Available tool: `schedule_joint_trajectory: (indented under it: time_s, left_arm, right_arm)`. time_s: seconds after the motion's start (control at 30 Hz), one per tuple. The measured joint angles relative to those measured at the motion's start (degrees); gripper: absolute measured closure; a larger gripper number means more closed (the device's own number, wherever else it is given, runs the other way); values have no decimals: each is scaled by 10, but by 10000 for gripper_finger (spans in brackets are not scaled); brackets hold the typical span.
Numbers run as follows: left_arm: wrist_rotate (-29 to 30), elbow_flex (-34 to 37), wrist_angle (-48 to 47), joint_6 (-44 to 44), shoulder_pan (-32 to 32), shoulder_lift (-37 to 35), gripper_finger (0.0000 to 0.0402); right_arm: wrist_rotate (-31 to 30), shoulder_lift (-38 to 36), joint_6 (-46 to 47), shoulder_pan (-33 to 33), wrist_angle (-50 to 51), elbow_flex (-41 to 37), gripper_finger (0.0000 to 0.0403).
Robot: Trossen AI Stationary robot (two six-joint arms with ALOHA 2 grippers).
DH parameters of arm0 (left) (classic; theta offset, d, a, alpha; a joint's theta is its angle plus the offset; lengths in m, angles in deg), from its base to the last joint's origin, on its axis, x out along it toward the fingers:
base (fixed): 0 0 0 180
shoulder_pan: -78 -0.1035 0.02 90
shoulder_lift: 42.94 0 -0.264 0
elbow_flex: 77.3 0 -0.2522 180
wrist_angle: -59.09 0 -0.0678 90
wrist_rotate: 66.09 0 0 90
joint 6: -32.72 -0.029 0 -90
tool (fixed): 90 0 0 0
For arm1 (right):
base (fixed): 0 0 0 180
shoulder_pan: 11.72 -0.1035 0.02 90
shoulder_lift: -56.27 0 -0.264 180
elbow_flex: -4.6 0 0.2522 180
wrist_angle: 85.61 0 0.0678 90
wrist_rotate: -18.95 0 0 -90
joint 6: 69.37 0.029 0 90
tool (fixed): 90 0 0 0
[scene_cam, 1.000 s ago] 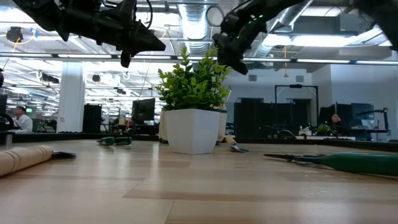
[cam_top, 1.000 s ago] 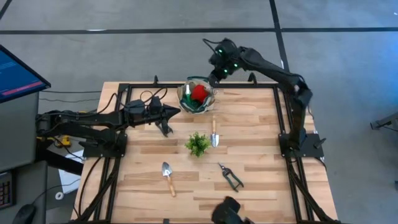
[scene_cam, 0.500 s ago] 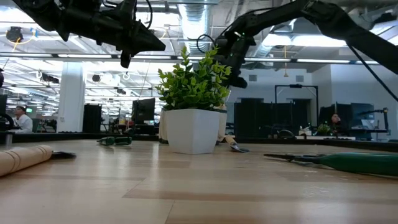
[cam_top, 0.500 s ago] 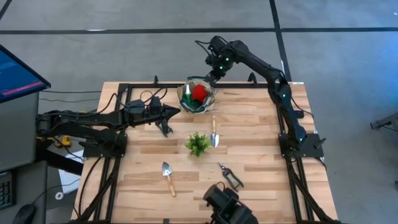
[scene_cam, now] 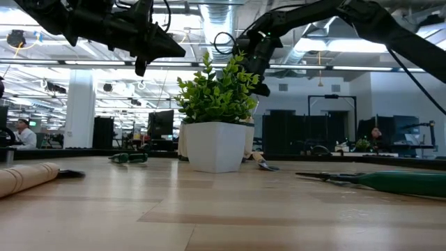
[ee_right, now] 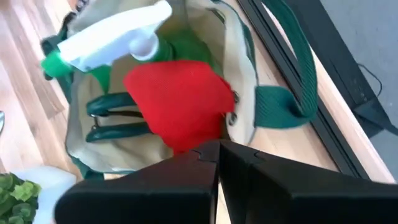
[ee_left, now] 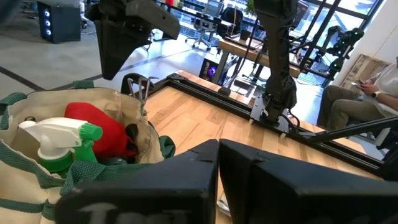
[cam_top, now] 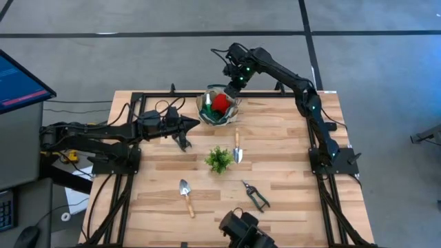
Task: Pick & Place Garden tools in Gardening bag
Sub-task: Move the brown gardening bag to the top right of the table
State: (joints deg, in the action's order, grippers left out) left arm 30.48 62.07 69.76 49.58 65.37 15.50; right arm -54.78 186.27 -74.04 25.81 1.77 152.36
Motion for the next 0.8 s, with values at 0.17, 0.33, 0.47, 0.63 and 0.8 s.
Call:
schedule_joint_trajectory:
  time_s: [0.17, 0.33, 0.47, 0.63, 0.8]
  left_arm:
    - [0, 0, 0, -1, 0, 0, 400]
    - [0, 0, 0, -1, 0, 0, 400]
    - [0, 0, 0, -1, 0, 0, 400]
    - [0, 0, 0, 0, 0, 0, 400]
    - [0, 0, 0, -1, 0, 0, 400]
  right_arm:
    - [-7, -13, -64, -22, 2, 9, 403]
    - [-57, -38, -189, -57, 37, 9, 403]
    - [-103, -42, -227, -75, 53, 9, 403]
    - [-132, -42, -248, -101, 48, 8, 403]
    - [-166, -41, -268, -126, 47, -5, 403]
